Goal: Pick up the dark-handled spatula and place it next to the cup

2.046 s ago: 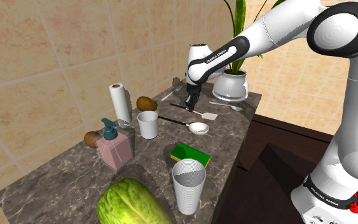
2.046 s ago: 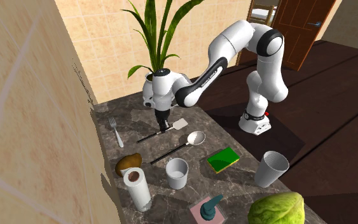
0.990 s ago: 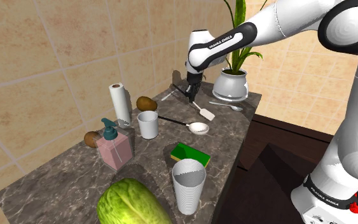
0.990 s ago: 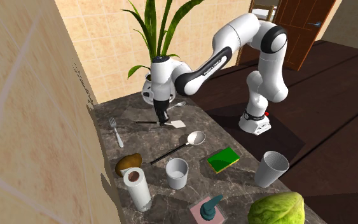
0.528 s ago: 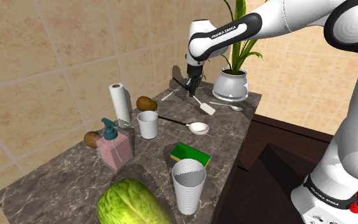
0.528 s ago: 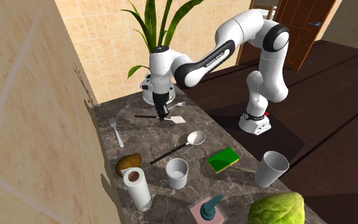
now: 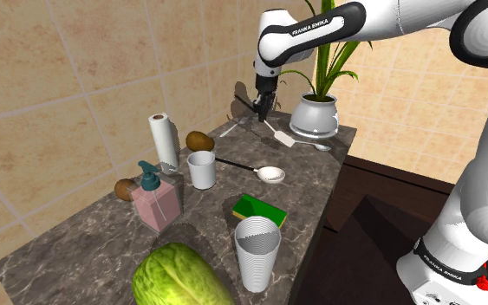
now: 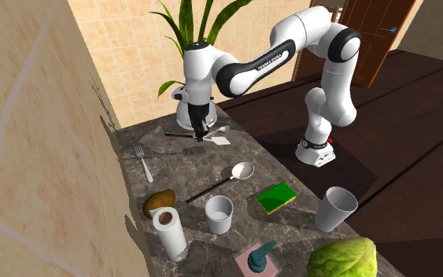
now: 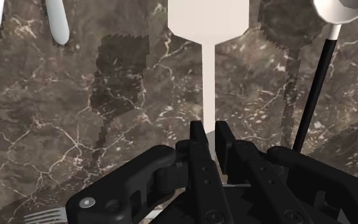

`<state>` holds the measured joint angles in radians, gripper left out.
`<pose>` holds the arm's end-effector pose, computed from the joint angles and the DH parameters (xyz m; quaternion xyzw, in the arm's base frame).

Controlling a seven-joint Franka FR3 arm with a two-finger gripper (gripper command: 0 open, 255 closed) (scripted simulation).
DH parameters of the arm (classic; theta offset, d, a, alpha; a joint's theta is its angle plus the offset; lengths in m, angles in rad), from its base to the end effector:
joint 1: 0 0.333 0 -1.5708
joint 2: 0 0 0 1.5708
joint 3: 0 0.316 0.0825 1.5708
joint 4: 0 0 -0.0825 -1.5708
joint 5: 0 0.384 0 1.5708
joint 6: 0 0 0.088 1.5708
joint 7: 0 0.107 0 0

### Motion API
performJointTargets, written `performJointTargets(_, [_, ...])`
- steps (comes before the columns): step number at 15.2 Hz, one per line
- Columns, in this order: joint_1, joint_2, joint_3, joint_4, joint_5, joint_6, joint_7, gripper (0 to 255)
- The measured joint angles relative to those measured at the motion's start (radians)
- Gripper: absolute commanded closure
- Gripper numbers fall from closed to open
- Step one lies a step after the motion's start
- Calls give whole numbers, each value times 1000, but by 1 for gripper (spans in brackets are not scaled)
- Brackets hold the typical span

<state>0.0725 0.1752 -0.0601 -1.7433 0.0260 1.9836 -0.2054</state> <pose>0.6201 0.0114 0.4756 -0.9940 -0.1045 -0.0332 0.0037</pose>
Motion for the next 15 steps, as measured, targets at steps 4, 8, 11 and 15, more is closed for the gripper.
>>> performJointTargets(4, [1, -6, 0, 47, -1, -52, 2, 255])
performJointTargets(8, [1, -12, 0, 90, -2, -102, 4, 255])
performJointTargets(11, [-1, -11, -1, 134, -2, -144, 3, 255])
performJointTargets(15, [-3, -10, -2, 188, -1, -198, 1, 255])
